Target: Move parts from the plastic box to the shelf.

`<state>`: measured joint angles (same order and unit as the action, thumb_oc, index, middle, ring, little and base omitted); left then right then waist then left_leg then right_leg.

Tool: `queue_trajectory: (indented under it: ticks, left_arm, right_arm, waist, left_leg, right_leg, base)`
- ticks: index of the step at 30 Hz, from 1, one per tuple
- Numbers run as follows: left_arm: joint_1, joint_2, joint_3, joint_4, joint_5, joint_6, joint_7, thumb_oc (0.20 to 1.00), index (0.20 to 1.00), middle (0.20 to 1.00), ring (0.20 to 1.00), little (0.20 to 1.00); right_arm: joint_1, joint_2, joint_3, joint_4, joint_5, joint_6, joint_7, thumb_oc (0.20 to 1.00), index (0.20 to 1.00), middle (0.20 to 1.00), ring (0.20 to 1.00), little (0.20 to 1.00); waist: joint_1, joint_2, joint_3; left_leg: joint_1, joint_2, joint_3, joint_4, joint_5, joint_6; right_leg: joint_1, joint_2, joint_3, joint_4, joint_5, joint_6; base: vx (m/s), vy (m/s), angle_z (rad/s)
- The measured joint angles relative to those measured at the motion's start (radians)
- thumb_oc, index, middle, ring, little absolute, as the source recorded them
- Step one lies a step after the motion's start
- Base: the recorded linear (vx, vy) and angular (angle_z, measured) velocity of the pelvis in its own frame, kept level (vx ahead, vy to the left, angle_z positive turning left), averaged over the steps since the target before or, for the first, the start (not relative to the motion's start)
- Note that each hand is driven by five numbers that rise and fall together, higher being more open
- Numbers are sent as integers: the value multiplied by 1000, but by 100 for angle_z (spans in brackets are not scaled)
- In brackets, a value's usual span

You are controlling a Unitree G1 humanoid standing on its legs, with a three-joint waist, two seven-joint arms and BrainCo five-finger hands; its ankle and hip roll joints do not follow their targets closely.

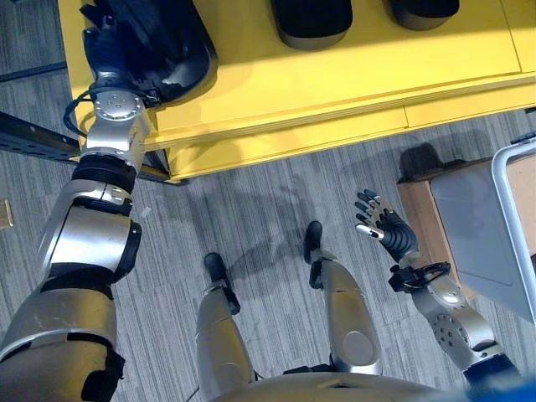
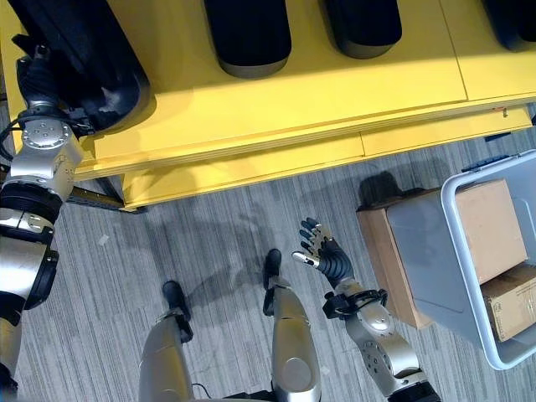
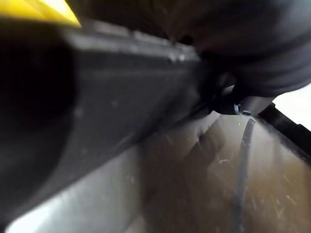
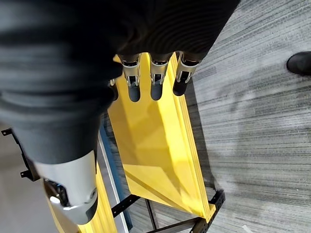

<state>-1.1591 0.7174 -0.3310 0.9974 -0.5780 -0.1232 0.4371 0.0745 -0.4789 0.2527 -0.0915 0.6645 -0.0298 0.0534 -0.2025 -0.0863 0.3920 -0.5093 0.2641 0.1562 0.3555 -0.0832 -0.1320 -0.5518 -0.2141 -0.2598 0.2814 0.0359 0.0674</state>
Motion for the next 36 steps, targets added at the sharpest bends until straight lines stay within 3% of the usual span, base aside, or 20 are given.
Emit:
queue_trajectory:
  ticks: [7, 19, 20, 21, 22, 36]
  left_arm:
    - [-28, 27, -13, 8, 34, 7, -2, 200, 200, 200, 200, 200]
    - [-76, 84, -94, 51, 139, 64, -26, 200, 200, 200, 200, 200]
    - [-83, 84, -97, 51, 139, 64, -27, 354, 354, 354, 354, 354]
    - [-85, 85, -97, 53, 139, 64, -33, 887, 887, 887, 887, 887]
    - [-85, 85, -98, 60, 139, 64, -39, 1000, 1000, 1000, 1000, 1000]
    - [-87, 87, -70, 64, 116, 55, -39, 1000, 1000, 1000, 1000, 1000]
  right_arm:
    - [3, 0, 11, 0, 1, 0, 2, 1000, 1000, 1000, 1000, 1000]
    - [10, -5, -6, 0, 18, -10, 22, 1000, 1000, 1000, 1000, 1000]
    - [10, -5, -6, 0, 19, -10, 23, 1000, 1000, 1000, 1000, 1000]
    - [10, -5, -7, 0, 19, -10, 23, 1000, 1000, 1000, 1000, 1000]
    - [11, -5, -9, 0, 19, -10, 24, 1000, 1000, 1000, 1000, 1000]
    - [22, -8, -46, 0, 20, -20, 23, 1000, 1000, 1000, 1000, 1000]
  waist:
    - [-6, -33, -21]
    - [-2, -34, -30]
    - [-2, -33, -32]
    - [-2, -33, -32]
    - [-3, -33, -32]
    - [2, -15, -43]
  left_leg:
    - [-52, 10, -1, 57, -20, 5]
    - [-83, 10, 9, 90, -26, 9]
    - [-90, 10, 9, 95, -26, 10]
    - [-94, 11, 9, 102, -29, 12]
    - [-95, 12, 10, 104, -30, 13]
    - [-103, 12, 11, 122, -36, 16]
  right_leg:
    - [-33, 3, 4, 7, 8, -1]
    - [-66, 3, 30, 11, 27, -4]
    - [-72, 4, 31, 11, 29, -5]
    - [-74, 4, 31, 12, 31, -5]
    - [-74, 3, 33, 12, 32, -4]
    - [-76, 3, 39, 11, 37, -3]
  base:
    - [-1, 18, -3]
    - [-2, 12, -4]
    - [0, 21, -3]
    - [0, 0, 0]
    - [0, 0, 0]
    - [0, 0, 0]
